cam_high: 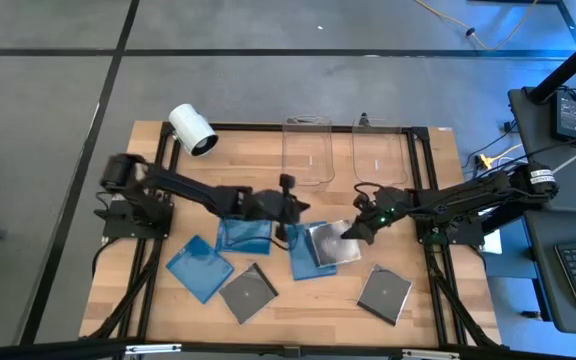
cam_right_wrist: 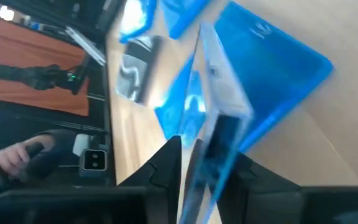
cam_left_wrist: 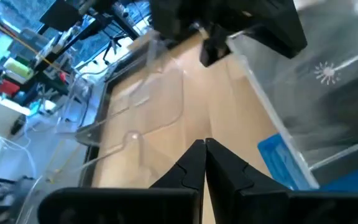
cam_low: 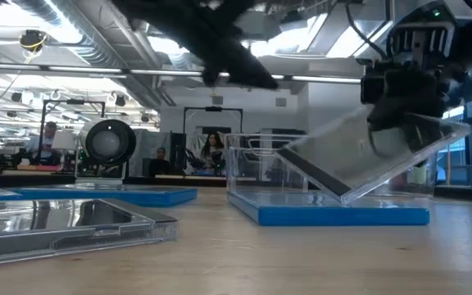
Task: Pick & place jewel cases by type
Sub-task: Put the center black CD case into the left transparent bin
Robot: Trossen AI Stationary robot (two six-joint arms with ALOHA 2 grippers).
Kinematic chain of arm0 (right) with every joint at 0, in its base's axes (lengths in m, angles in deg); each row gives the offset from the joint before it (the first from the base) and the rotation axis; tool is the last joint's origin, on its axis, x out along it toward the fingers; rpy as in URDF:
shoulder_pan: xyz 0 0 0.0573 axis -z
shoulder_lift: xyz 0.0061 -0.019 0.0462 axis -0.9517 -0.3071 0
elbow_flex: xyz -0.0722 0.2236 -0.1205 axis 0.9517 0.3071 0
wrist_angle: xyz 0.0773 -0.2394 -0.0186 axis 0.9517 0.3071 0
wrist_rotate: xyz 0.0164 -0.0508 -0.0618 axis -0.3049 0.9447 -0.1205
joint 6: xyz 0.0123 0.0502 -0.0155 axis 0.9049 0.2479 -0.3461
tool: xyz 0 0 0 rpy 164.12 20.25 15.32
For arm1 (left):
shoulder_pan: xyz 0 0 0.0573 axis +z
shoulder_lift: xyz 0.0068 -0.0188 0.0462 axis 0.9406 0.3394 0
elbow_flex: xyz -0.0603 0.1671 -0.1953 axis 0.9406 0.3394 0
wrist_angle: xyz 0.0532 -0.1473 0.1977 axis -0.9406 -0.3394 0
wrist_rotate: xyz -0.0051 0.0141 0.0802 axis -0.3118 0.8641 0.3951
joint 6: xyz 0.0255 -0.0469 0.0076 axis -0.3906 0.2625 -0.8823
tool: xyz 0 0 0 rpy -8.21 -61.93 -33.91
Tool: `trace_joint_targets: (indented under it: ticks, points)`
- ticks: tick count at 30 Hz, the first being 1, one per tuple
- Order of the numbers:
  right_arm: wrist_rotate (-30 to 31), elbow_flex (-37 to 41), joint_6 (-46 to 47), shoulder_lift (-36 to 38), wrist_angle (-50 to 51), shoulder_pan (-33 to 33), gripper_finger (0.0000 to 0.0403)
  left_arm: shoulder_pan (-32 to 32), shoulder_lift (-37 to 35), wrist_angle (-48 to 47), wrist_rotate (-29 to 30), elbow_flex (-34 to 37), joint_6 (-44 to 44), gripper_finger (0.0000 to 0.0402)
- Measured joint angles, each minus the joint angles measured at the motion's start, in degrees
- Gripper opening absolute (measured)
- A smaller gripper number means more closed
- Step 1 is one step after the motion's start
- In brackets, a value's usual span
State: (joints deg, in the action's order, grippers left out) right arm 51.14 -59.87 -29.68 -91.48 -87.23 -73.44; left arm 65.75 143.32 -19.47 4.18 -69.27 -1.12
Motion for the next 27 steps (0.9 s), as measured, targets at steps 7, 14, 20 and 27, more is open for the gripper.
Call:
trace_joint_targets:
  ticks: [7,14,20,27]
  points:
    - [-0.5,0.0,-2.7,0.0,-3.9,0.3,0.0079,3.8,-15.4,2.6,-3.4,10.1,8.0,0.0003]
    - [-0.3,0.0,-4.6,0.0,-2.4,0.8,0.0042,5.3,-24.1,11.1,-3.3,19.5,10.4,0.0007]
    - [-0.3,0.0,-4.9,0.0,-2.4,0.8,0.0033,5.3,-26.2,12.5,-0.1,22.1,10.2,0.0002]
    - [0.8,0.0,-5.5,0.0,-3.0,0.9,0.004,5.3,-28.4,13.3,-2.4,25.5,10.9,0.0012]
